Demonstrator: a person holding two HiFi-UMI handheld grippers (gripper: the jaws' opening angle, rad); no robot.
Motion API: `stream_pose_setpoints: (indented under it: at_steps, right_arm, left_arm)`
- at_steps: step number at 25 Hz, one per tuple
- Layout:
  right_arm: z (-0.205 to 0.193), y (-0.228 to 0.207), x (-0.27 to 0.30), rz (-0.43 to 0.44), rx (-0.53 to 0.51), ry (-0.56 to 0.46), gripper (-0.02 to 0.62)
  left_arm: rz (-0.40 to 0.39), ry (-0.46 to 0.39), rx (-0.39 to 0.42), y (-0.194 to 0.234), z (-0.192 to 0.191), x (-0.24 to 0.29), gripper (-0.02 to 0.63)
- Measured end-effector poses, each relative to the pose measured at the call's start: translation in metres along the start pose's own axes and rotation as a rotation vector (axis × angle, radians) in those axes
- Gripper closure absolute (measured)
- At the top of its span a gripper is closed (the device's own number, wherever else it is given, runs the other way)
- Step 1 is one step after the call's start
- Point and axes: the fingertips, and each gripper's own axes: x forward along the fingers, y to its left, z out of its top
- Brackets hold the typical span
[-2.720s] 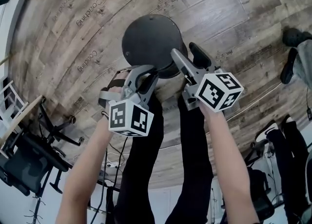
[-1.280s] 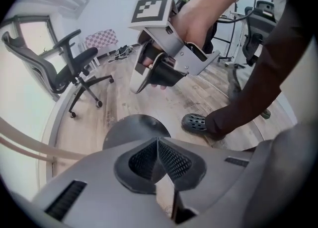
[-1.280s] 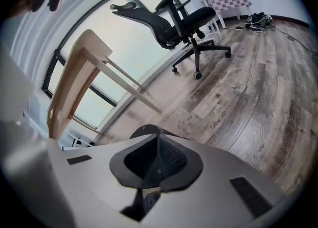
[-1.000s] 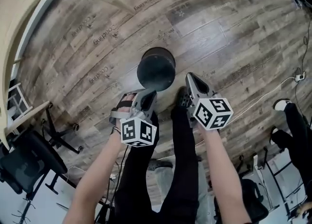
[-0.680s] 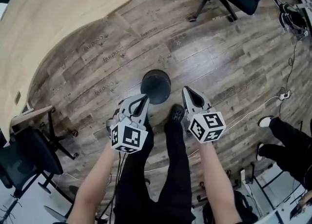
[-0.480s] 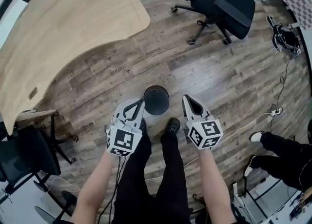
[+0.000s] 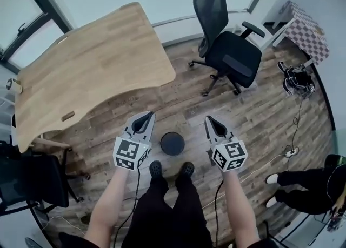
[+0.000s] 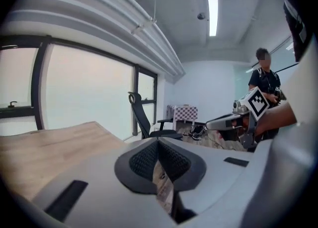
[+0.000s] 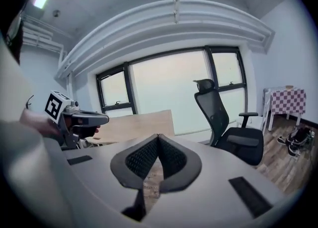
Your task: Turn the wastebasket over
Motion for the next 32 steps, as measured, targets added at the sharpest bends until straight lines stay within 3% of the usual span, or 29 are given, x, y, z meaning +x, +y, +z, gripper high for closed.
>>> stream_pose_setpoints:
  at_steps: [6,12,20,32]
  right_arm:
    - [0.078,0.021,-0.025,-0.012,-0.050,-0.115,0.563]
    - [0.120,0.046,-0.041,-0.018,-0.039,-0.196,0.563]
    - [0.128,0.073,-0.044,-0.029,-0.039,-0.214,0.564]
    - [0.133,0.071,-0.056,-0.061,-0.074,-0.205,0.565]
  left_arm:
    - [-0.036,-0.140,-0.011,0.006,0.076,-0.018,0.589]
    - [-0.122,-0.219,-0.018,-0.005,0.122,-0.030,0.589]
    - [-0.198,-0.219,-0.032,-0.016,0.128,-0.033,0.589]
    - [-0.242,-0.222,-0.026,-0.028,0.138,-0.026,0.589]
